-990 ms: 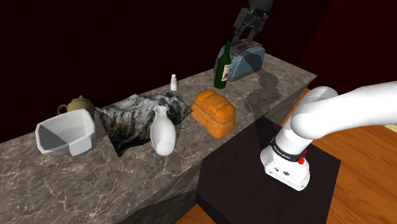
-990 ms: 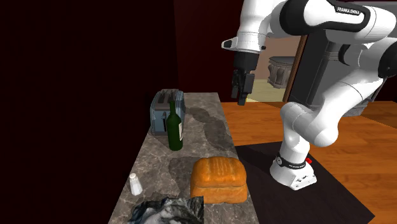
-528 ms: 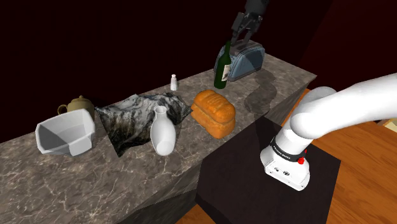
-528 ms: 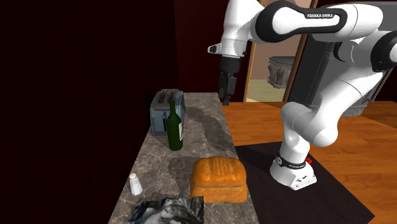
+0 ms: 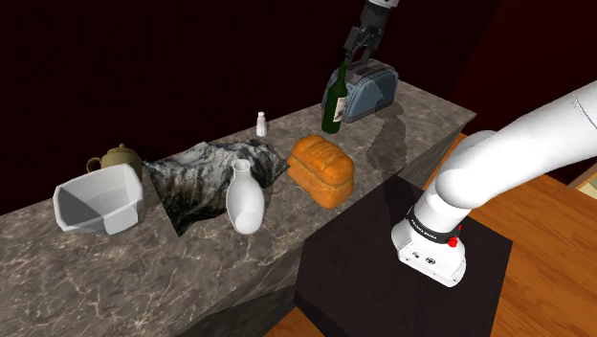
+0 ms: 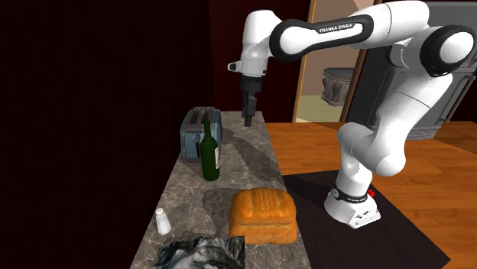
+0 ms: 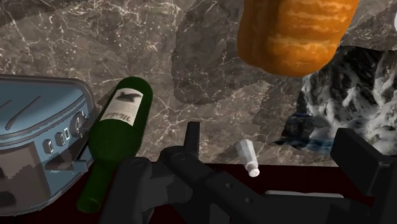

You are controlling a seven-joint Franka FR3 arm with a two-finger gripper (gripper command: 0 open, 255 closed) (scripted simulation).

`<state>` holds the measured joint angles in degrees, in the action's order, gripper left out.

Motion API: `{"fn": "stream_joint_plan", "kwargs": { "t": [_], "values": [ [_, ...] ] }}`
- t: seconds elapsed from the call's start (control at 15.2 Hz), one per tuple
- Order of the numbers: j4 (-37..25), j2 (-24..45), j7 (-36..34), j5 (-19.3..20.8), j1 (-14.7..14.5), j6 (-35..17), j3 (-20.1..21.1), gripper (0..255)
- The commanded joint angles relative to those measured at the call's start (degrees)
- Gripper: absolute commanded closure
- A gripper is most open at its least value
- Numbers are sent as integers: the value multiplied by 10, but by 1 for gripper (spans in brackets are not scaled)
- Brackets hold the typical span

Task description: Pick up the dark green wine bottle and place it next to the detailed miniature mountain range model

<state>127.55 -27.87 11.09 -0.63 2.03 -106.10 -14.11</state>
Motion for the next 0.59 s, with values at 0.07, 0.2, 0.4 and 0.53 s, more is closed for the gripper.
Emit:
{"fn": "stream_joint_plan", "kwargs": {
  "t": [0.07,0.2,0.4,0.53],
  "values": [
    [-35,61,37,2,1,-22,-25,0],
    [-61,100,61,0,2,-34,-41,0],
    [-104,161,98,-8,5,-47,-62,0],
    [-137,203,123,-17,8,-53,-76,0]
  ]
}}
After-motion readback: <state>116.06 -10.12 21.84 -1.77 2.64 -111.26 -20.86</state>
